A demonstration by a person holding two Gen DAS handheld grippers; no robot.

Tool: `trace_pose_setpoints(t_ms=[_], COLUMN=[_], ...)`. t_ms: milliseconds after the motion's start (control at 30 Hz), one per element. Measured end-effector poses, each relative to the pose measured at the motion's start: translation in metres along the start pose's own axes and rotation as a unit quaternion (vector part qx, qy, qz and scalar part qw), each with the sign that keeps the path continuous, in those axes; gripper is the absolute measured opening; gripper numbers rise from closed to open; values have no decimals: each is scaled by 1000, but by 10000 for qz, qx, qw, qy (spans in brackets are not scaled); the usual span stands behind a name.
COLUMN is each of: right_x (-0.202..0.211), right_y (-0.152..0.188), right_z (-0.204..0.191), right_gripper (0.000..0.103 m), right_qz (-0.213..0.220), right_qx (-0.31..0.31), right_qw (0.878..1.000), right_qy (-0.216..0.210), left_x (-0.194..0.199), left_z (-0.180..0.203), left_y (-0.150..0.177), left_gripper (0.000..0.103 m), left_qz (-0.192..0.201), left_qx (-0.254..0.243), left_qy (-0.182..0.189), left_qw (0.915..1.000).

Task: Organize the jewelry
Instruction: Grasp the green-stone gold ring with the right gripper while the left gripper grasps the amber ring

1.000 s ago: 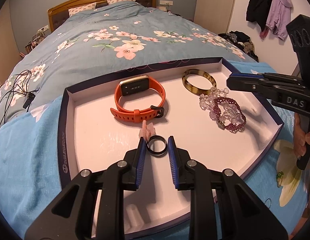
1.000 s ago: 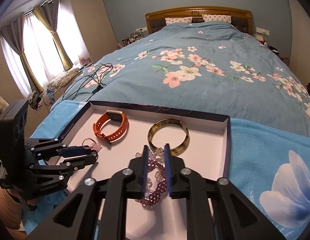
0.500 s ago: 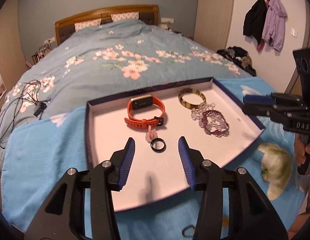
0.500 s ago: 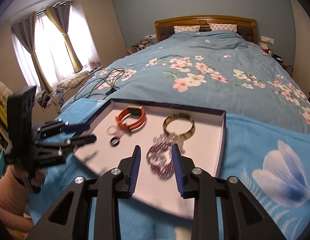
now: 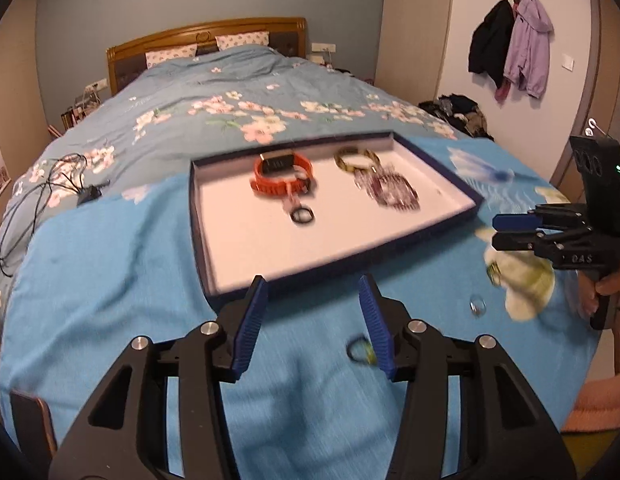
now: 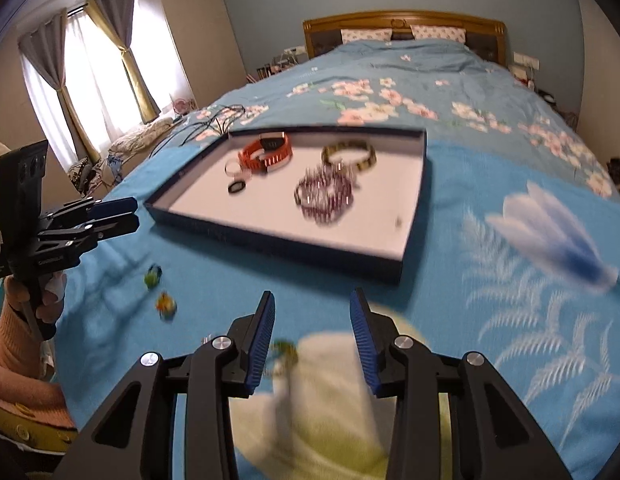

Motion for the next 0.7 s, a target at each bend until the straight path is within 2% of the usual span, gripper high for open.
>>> trace_pose_setpoints(t_ms=[133, 367, 700], right_x=[1, 2, -7], right_y=[12, 20, 23], right_z=[1, -7, -18], right_gripper=[37, 37, 36], right_qz=[-46, -127, -296], right_qx=[-132, -60, 92], right_qw=[9999, 9999, 9995], right_qy=[-33, -63, 12], left_x=[3, 4, -11], left_z=[10, 45, 76], left_y=[16, 33, 35], left_gripper=[47, 47, 44], left_qz=[-82, -199, -413], left_qx=[-78, -357, -569], left_qy=[117, 525, 770], left_qw=[9999, 9978, 9945])
Point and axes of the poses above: each gripper's, at about its wrist camera, not at the fingertips, and x roughly against the way its jaws point, z to its right, y to its underside, the point moved 6 cm from there along -x, roughly the way its jaws point
